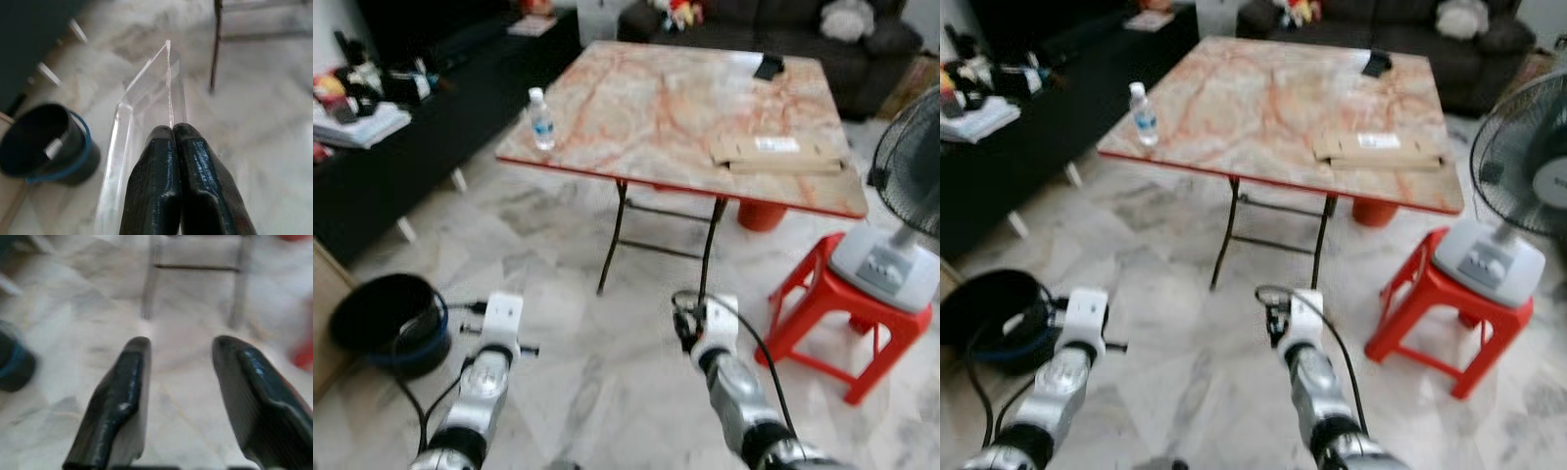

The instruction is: Picking trash to rubbish bin

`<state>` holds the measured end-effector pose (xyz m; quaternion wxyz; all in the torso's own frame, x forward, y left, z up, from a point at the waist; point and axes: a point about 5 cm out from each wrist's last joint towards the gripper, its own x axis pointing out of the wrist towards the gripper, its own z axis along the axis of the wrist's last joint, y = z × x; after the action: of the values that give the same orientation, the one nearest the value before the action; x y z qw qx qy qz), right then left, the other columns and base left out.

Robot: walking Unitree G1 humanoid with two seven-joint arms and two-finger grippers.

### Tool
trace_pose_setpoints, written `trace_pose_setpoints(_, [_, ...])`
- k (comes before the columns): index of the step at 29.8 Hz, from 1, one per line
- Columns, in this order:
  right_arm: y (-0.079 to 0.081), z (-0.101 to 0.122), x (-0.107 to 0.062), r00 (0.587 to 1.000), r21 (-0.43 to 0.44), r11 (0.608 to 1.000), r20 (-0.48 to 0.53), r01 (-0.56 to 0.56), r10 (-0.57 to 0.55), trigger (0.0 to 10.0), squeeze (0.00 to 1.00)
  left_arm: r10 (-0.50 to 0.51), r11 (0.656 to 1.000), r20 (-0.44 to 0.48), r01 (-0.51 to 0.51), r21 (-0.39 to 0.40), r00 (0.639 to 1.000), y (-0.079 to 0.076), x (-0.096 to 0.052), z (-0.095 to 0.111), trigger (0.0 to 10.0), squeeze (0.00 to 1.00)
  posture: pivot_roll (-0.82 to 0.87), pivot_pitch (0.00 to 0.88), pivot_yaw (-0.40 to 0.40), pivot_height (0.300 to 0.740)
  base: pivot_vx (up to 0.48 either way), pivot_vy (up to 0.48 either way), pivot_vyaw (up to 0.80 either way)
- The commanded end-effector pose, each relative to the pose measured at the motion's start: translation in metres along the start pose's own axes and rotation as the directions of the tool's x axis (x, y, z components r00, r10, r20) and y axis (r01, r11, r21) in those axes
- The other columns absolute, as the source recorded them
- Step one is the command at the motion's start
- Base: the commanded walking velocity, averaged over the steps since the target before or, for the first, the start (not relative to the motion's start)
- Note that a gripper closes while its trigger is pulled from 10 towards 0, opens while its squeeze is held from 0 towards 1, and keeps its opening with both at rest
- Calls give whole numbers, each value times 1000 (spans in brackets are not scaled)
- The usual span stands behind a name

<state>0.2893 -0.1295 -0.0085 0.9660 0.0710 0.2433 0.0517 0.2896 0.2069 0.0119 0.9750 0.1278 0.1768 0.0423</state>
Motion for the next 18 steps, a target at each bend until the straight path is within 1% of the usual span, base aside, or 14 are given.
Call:
trace_pose_setpoints(1, [-11,-32,-12,991,-19,999,-131,34,-37,10000,0,27,1000,-157,-26,8,987,5,-16,-39,10000,0,84,167,-35,740,0,0,0])
trace_pose_setpoints(2, [-11,-32,-12,991,-19,999,-131,34,-37,10000,0,27,1000,-157,-26,8,987,5,-16,-39,10000,0,84,167,-35,740,0,0,0])
trace_pose_setpoints(3, [-13,-41,-16,985,-20,999,-167,37,-40,10000,0,32,999,-203,-31,9,979,6,-22,-51,10000,0,80,174,-38,740,0,0,0])
trace_pose_setpoints(4, [-13,-41,-16,985,-20,999,-167,37,-40,10000,0,32,999,-203,-31,9,979,6,-22,-51,10000,0,80,174,-38,740,0,0,0])
trace_pose_setpoints(6, [-14,-59,-24,970,-22,999,-239,34,-39,10000,0,48,999,-277,-51,-3,960,7,-32,-70,10000,0,74,180,-44,740,0,0,0])
trace_pose_setpoints(7, [-14,-65,-26,965,-21,999,-260,34,-39,10000,0,54,998,-297,-59,-7,953,7,-35,-75,10000,0,74,180,-44,740,0,0,0])
trace_pose_setpoints(9, [-14,-65,-26,965,-21,999,-260,34,-39,10000,0,54,998,-297,-59,-7,953,7,-35,-75,10000,0,74,180,-44,740,0,0,0])
trace_pose_setpoints(11, [-16,-78,-33,950,-18,999,-310,44,-47,10000,0,61,998,-341,-68,-8,938,7,-44,-88,10000,0,80,189,-56,740,0,0,0])
trace_pose_setpoints(12, [-16,-78,-33,950,-18,999,-310,44,-47,10000,0,61,998,-341,-68,-8,938,7,-44,-88,10000,0,80,189,-56,740,0,0,0])
trace_pose_setpoints(14, [-19,-89,-40,935,-25,998,-348,55,-60,10000,0,67,997,-374,-77,-12,925,7,-51,-97,10000,0,85,192,-60,740,0,0,0])
trace_pose_setpoints(17, [-23,-98,-46,922,-52,997,-380,56,-71,10000,0,67,996,-407,-83,-22,911,6,-59,-107,10000,0,85,194,-63,740,0,0,0])
trace_pose_setpoints(18, [-23,-98,-46,922,-52,997,-380,56,-71,10000,0,67,996,-407,-83,-22,911,6,-59,-107,10000,0,85,194,-63,740,0,0,0])
